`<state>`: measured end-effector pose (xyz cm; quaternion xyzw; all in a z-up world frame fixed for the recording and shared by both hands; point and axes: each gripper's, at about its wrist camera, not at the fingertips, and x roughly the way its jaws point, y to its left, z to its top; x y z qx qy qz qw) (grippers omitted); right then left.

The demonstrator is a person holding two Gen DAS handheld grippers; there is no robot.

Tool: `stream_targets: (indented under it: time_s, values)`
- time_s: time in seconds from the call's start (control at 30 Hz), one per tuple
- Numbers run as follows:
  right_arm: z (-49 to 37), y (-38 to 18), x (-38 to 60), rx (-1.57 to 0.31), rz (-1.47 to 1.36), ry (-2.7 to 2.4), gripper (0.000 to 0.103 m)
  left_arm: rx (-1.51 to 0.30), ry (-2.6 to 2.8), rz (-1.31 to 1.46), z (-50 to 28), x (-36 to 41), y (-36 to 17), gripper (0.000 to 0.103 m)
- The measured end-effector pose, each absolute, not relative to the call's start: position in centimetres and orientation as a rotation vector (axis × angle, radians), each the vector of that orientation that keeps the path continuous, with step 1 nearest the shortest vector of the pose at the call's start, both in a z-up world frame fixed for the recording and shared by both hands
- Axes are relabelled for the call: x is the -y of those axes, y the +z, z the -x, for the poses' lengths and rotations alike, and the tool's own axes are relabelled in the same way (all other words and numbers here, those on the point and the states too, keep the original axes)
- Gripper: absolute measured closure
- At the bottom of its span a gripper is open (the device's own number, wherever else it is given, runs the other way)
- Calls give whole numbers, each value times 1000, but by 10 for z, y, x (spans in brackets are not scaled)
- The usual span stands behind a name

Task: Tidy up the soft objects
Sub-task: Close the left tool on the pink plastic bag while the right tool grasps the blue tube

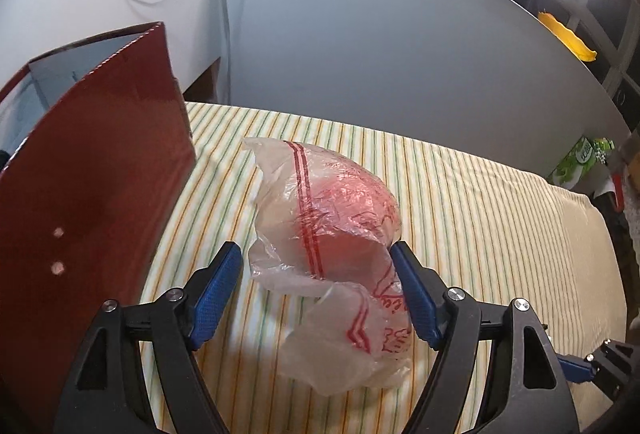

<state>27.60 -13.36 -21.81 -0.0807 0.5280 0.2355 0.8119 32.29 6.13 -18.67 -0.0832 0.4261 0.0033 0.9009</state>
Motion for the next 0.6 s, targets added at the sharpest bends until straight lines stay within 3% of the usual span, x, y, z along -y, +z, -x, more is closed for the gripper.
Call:
stream_targets:
  time_s: [0.13,0.27,0.6]
  values:
    - [-275,-218,131,-1128,200,499,58,-866,-13,171,-326,-60,-189,31]
    - [-268,-218,127,-1124,243,488,62,-857,-55,168,-323,-57,-189,57]
    - [-259,-212,140,-1124,224,470,73,-837,-74,212,-315,-64,-187,58]
